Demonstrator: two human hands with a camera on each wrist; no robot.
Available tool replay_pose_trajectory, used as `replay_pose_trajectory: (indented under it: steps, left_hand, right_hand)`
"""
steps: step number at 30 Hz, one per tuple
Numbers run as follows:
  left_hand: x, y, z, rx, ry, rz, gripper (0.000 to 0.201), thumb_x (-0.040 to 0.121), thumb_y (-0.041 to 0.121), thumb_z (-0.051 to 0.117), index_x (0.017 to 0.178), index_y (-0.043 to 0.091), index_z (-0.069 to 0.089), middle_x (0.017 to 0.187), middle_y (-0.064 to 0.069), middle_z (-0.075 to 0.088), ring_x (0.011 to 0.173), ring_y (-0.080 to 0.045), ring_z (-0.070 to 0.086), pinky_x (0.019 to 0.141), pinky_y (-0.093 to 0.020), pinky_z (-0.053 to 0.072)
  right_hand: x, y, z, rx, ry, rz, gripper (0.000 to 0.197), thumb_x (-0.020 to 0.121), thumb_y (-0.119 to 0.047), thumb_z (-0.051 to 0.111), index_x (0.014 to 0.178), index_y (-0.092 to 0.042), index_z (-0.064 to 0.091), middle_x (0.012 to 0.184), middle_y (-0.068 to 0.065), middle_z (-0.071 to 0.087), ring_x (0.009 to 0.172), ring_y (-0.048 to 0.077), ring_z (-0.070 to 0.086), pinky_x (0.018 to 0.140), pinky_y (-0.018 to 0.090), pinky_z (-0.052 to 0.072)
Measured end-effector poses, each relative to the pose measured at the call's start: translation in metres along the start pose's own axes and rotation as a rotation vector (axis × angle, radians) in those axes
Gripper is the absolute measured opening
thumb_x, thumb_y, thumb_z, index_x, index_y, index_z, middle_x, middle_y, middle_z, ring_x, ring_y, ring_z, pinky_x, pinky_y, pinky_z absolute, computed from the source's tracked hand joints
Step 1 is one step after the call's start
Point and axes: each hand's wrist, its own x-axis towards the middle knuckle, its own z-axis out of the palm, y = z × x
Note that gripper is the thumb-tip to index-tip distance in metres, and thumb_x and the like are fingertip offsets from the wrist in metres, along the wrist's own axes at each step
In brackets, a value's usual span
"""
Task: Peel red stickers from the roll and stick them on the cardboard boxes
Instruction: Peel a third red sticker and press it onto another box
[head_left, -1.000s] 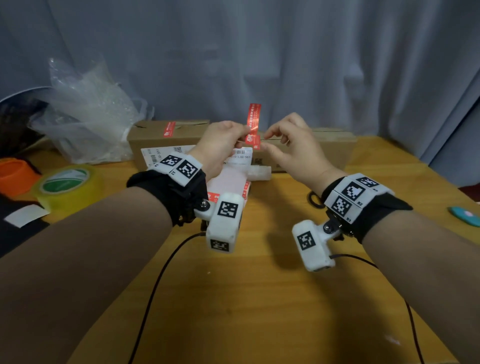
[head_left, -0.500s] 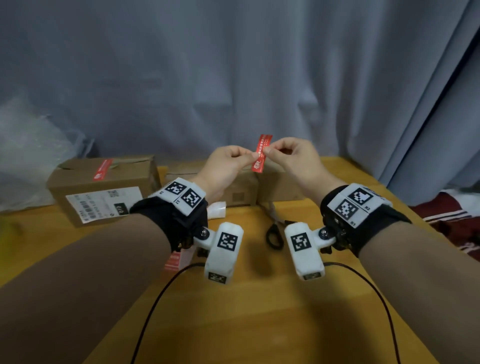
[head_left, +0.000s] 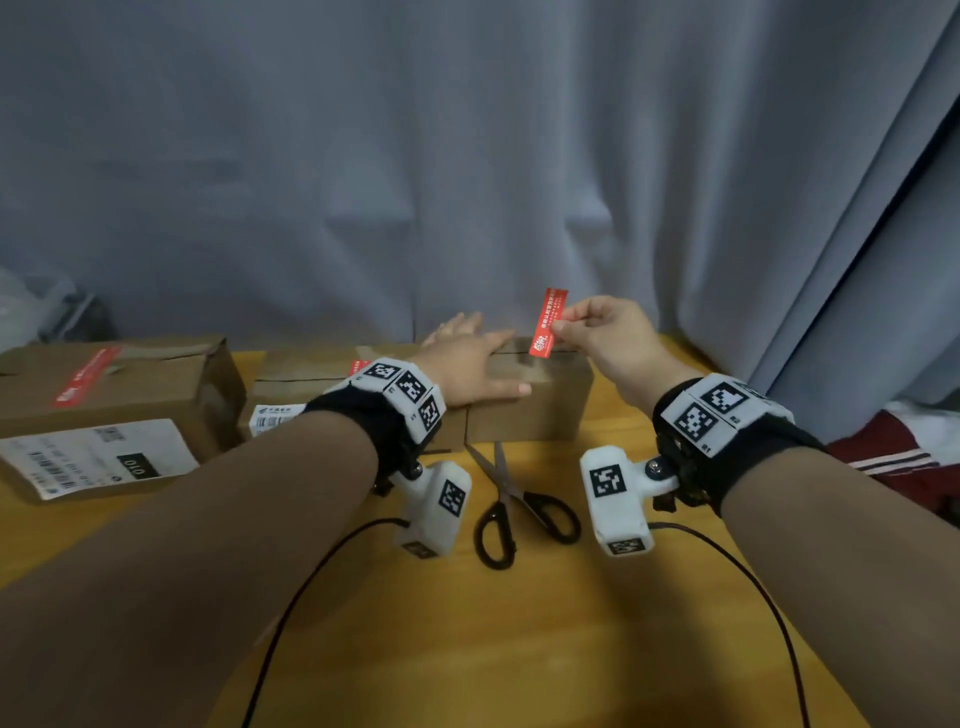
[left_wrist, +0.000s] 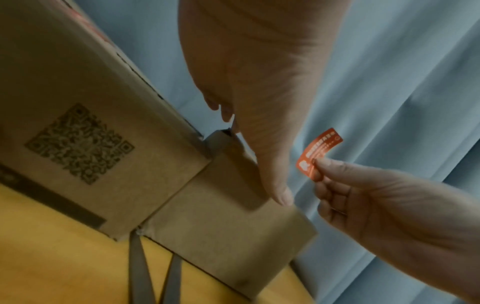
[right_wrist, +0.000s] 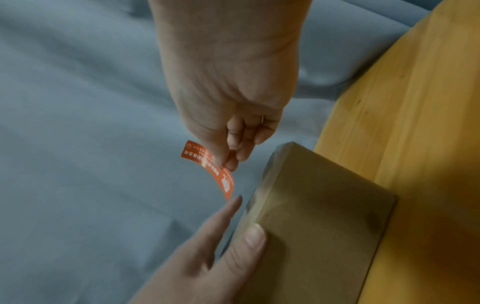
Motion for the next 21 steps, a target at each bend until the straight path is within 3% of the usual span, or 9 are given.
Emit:
replay_pose_trajectory:
  steps: [2,4,7,10,14,21]
  left_hand:
    - [0.004,0.001,0.004,0.105,-0.044,0.042,0.082,0.083,0.071,0.040,0.151,0.033,0.015,0.160,-0.016,0.014,0.148,-0.032,0.012,0.120,-0.046,0.009]
    - [0.002,-0.001,0.008,0.141,-0.015,0.084,0.076,0.086,0.067,0.037,0.150,0.031,0.019,0.156,-0.015,0.026,0.144,-0.031,0.025,0.117,-0.044,0.017]
    - [-0.006,-0.005,0.013,0.167,0.037,0.138,0.071,0.088,0.064,0.038,0.149,0.032,0.022,0.151,-0.012,0.034,0.138,-0.031,0.033,0.112,-0.042,0.026]
    - [-0.017,-0.009,0.015,0.199,0.037,0.171,0.068,0.090,0.062,0.035,0.149,0.033,0.019,0.152,-0.010,0.030,0.138,-0.031,0.029,0.113,-0.042,0.022]
    - [-0.024,-0.012,0.011,0.240,-0.003,0.184,0.068,0.093,0.060,0.029,0.151,0.031,0.012,0.154,-0.011,0.025,0.140,-0.031,0.025,0.114,-0.042,0.020]
    - [-0.028,-0.011,0.009,0.198,-0.068,0.196,0.072,0.094,0.056,0.032,0.152,0.024,0.004,0.161,-0.014,0.007,0.148,-0.031,0.009,0.120,-0.041,0.012]
  right_hand:
    - [0.000,0.002,-0.001,-0.043,-0.016,0.018,0.016,0.085,-0.009,0.062,0.071,-0.015,0.058,0.068,0.001,0.060,0.061,0.008,0.055,0.059,0.009,0.047]
    - [-0.001,0.003,-0.001,-0.059,-0.044,0.036,0.015,0.086,-0.013,0.061,0.072,-0.016,0.059,0.068,-0.001,0.060,0.059,0.006,0.053,0.052,0.006,0.044]
    - [-0.005,0.002,-0.003,-0.032,-0.096,0.083,0.011,0.086,-0.016,0.062,0.075,-0.015,0.062,0.071,0.001,0.063,0.065,0.011,0.055,0.063,0.017,0.045]
    - [-0.011,-0.001,-0.004,-0.048,-0.138,0.112,0.006,0.084,-0.017,0.063,0.081,-0.012,0.066,0.073,0.001,0.064,0.070,0.009,0.057,0.064,0.013,0.042]
    - [-0.017,-0.002,0.002,-0.035,-0.150,0.140,0.020,0.083,-0.016,0.064,0.096,-0.001,0.068,0.077,0.004,0.065,0.076,0.012,0.059,0.071,0.017,0.044]
    - [-0.021,-0.001,0.019,-0.024,-0.125,0.220,0.024,0.082,-0.017,0.065,0.099,0.000,0.067,0.084,0.007,0.066,0.079,0.016,0.060,0.073,0.023,0.045]
